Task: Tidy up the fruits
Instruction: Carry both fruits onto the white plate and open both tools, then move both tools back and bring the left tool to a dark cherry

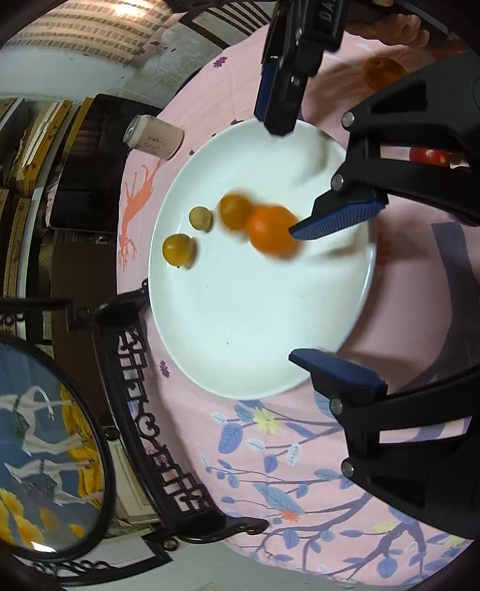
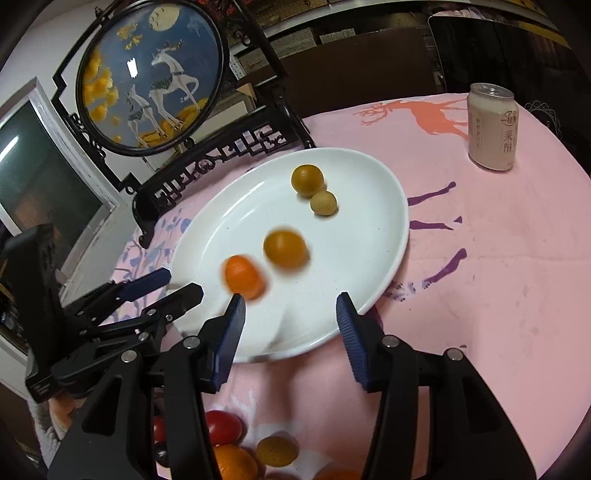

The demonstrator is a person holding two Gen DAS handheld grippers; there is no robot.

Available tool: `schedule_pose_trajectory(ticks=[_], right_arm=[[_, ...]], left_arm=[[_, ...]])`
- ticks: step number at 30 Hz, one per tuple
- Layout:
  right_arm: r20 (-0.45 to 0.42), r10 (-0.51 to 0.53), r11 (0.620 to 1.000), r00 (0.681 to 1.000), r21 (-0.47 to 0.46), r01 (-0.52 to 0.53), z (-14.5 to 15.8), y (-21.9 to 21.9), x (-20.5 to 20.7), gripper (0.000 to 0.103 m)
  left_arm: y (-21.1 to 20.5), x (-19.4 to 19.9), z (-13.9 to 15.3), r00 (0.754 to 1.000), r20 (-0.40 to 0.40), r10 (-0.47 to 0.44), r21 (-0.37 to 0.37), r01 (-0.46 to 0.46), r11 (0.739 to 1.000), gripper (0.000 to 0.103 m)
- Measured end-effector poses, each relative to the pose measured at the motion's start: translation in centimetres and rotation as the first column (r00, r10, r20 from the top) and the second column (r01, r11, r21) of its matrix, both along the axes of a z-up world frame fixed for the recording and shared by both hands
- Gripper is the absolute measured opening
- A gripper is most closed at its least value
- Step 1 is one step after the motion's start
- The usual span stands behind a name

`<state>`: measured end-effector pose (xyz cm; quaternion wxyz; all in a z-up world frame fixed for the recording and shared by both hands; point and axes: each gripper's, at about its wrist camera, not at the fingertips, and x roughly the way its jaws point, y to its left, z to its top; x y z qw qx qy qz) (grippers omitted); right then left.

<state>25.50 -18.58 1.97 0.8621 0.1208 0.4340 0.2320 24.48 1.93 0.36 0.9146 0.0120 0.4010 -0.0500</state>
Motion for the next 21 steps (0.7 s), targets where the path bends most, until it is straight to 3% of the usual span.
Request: schedule_pose_trajectory(ticks=[21], right_arm=[[0.094, -0.017, 1.0, 0.995, -0.015, 0.019, 1.9, -1.7, -8.2, 0.054]], left_arm=[[3.0, -7.7, 0.9, 0.996, 0.049, 0.07, -0.01, -0.07, 0.998, 0.07]])
